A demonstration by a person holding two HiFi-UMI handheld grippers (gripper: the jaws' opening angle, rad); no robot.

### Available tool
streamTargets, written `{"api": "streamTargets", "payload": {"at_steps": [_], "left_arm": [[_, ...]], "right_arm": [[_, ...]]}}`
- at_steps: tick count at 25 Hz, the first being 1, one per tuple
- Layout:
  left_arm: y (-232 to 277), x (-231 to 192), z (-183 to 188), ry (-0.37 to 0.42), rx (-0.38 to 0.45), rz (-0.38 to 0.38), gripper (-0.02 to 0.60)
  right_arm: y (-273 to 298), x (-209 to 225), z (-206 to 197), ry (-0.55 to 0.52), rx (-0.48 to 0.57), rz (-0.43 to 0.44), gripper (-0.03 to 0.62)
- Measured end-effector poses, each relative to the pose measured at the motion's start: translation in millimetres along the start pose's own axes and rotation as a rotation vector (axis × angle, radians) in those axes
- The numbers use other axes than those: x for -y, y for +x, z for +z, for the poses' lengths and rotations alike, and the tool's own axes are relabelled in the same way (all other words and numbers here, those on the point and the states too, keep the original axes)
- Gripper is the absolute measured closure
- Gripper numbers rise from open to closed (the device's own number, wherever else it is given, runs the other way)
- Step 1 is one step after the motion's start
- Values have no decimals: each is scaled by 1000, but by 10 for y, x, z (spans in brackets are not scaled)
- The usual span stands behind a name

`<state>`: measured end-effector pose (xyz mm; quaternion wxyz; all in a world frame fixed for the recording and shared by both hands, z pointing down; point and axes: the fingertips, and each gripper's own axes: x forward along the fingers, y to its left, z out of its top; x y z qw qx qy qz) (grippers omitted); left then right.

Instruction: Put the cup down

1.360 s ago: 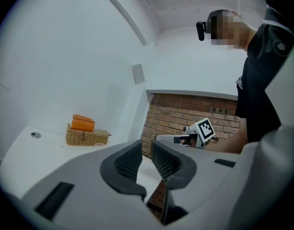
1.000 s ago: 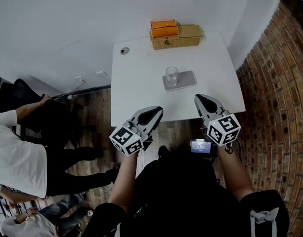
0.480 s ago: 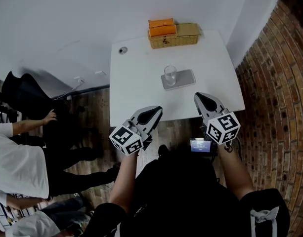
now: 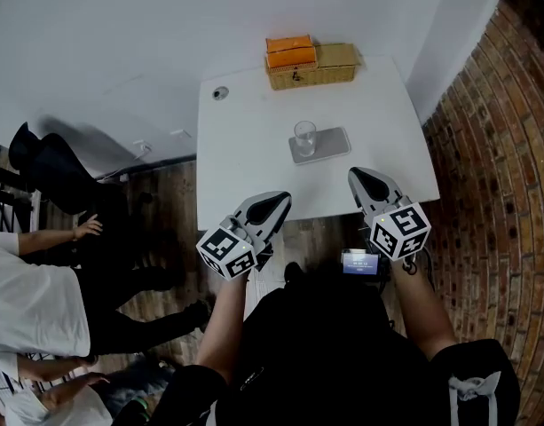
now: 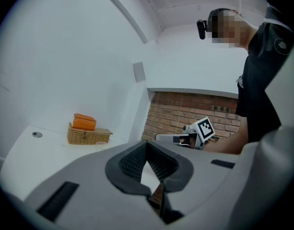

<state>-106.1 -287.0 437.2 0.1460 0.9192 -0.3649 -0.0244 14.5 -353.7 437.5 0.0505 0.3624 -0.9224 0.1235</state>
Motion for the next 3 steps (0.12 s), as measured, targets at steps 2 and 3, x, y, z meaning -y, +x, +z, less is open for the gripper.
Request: {"api": "streamTargets", "payload": {"at_steps": [2,3], "left_arm": [[3,-7,-3,-2,-2,4,572],[5,-10,-3,-2,-3,5,572]], "right_arm": [[-2,7,-2,-1,-1,0,579],[-3,10,-3,-1,-1,-1,579]]}}
